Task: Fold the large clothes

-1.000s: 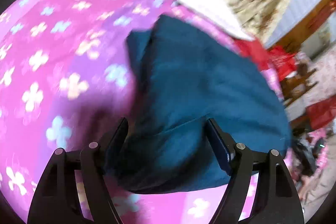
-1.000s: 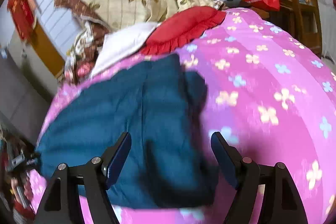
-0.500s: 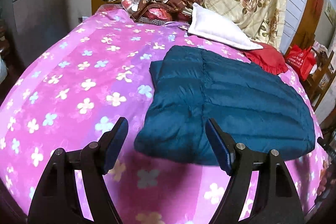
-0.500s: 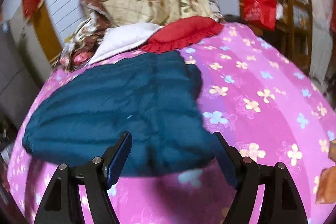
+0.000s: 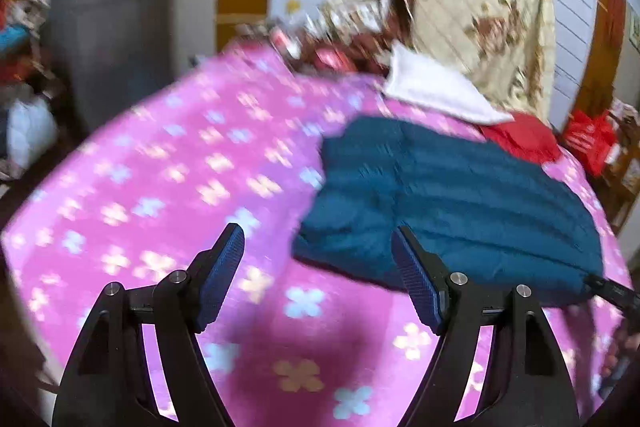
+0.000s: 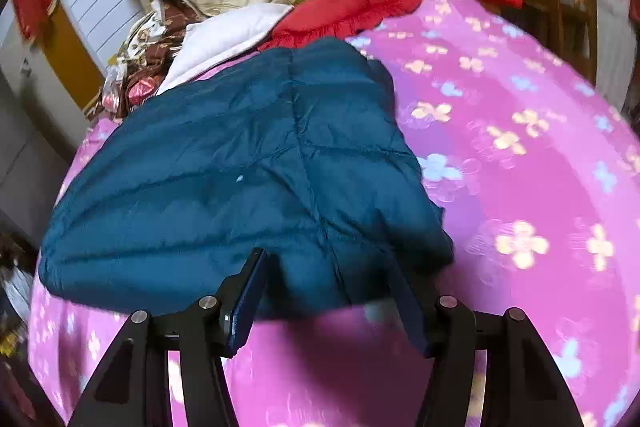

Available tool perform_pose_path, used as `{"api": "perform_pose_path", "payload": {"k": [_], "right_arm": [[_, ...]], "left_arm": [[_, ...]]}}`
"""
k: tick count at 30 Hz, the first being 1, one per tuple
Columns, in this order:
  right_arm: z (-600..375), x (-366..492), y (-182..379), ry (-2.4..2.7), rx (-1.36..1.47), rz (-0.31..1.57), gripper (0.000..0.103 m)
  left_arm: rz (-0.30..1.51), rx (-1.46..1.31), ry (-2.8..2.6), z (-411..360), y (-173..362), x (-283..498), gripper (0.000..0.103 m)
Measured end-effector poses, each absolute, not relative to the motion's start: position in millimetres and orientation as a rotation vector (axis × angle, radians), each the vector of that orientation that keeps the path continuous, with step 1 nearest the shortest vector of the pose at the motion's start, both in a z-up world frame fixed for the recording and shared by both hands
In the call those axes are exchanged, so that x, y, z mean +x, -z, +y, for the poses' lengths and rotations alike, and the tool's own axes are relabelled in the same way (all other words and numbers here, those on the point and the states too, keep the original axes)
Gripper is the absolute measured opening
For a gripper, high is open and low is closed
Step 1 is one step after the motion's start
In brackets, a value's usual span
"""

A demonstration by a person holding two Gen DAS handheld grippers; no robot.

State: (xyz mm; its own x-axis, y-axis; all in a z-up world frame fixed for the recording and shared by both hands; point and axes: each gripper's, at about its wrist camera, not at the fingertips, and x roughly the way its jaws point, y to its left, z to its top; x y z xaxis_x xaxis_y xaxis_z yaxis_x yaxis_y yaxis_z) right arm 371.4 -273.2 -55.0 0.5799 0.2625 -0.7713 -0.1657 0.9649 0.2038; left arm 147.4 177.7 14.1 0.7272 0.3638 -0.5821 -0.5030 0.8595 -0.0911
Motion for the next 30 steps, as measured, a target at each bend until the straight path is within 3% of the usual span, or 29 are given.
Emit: {"api": "perform_pose_path", "payload": {"k": [3,8,12,21,25,30], "right_arm": [[-276,336,45,-0.264,0.092,0.879,0.059],[-271,278,35,-0.298,0.077,0.819,0.06],[-260,238,32,-0.297,0.07,0.777,0.067],[-242,195,7,-0.328,0.055,0.714,0.067],[-240,185,-5,-0.329,0.048,0.673,0.072],[-237,177,-9,-0.338,0.049,0.673,0.072]], "left_arm": [[0.514,-0.204,-0.541,167,-28,126,0.085],[0.445,-0.183,-0.564,149,-42,97,0.085],[0.433,-0.157,-0.559,125,-49,79,0.085],[0.406,-0.163,-0.487,88,-64,47,0.085],[0.344,-0.125,-0.519,77,-78,32,0.103],[0.293,-0.073,-0.436,58,-87,19,0.103]]}}
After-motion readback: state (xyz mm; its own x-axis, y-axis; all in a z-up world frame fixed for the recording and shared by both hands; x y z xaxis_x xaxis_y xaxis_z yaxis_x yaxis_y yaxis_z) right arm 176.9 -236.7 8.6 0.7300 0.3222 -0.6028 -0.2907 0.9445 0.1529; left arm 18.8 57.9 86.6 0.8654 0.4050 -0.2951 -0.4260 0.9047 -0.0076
